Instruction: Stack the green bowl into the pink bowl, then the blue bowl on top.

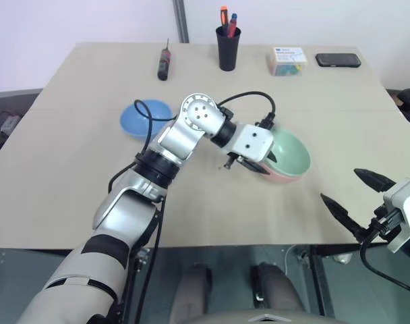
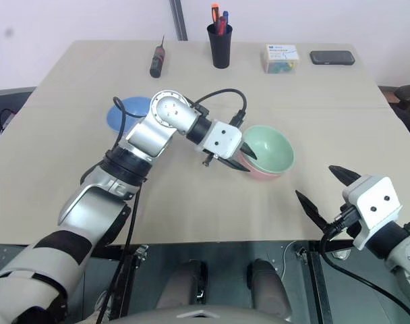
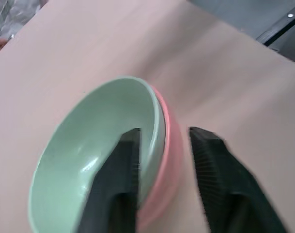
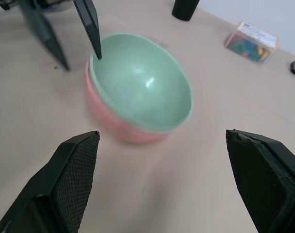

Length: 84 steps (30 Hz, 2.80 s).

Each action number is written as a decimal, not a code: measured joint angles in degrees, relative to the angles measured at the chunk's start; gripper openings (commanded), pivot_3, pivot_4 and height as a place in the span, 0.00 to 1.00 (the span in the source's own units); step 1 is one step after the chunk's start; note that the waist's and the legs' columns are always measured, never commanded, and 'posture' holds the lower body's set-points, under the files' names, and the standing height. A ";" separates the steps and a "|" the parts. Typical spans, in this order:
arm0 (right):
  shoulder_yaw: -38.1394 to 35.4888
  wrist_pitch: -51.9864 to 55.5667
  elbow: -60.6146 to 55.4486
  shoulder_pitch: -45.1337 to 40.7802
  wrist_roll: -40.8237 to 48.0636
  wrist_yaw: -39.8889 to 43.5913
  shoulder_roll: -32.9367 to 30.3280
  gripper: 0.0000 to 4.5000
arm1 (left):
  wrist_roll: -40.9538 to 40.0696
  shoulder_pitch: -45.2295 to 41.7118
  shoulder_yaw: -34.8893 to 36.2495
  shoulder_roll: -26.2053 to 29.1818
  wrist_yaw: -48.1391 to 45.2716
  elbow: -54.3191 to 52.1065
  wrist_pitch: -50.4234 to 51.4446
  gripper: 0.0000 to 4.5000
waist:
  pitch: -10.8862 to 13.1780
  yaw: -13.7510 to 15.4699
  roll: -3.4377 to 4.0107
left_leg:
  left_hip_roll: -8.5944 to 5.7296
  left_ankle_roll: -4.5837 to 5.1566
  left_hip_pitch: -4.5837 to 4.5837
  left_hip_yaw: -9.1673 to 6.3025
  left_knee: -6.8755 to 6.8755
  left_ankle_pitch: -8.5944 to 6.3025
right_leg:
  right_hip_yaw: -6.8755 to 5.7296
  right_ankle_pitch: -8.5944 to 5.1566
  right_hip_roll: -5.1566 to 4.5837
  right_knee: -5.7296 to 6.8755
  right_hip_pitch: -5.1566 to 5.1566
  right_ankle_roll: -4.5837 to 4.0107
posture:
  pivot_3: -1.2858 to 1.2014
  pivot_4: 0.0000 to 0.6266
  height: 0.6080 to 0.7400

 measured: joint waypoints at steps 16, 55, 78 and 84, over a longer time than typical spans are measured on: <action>18.89 -2.59 11.87 -30.03 2.78 8.44 -4.12 0.97 | 10.46 20.99 17.94 30.92 18.16 -27.52 32.75 0.56 | 0.05 0.09 0.04 | 0.07 -0.01 -0.03 -0.09 -0.05 0.00 | -0.11 -0.01 -0.01 -0.05 -0.03 -0.01 | 0.52 0.24 1.00; 28.47 -9.85 23.87 -37.25 -3.52 14.21 -1.02 0.97 | 24.89 19.36 9.24 24.20 36.68 -11.00 25.70 0.01 | 0.06 1.44 0.01 | 0.02 -0.01 -0.13 -0.07 0.00 0.01 | -0.16 0.01 -0.07 0.00 -0.12 -0.01 | 0.52 0.24 1.00; 8.91 -3.18 4.57 -8.06 -3.57 1.91 0.72 0.97 | -2.95 3.42 1.90 4.79 2.18 -9.46 9.08 0.44 | -0.04 0.01 0.14 | -0.01 -0.01 0.03 -0.03 0.12 0.01 | -0.02 0.00 0.00 0.10 0.04 0.00 | 0.52 0.24 1.00; 9.73 -3.20 5.22 -7.56 -3.73 1.77 1.21 0.97 | -2.78 3.47 4.38 5.28 4.53 -8.36 11.36 0.68 | -0.04 0.19 0.13 | -0.01 0.00 -0.07 -0.07 0.13 0.00 | -0.06 0.00 -0.02 0.04 0.02 0.00 | 0.52 0.24 1.00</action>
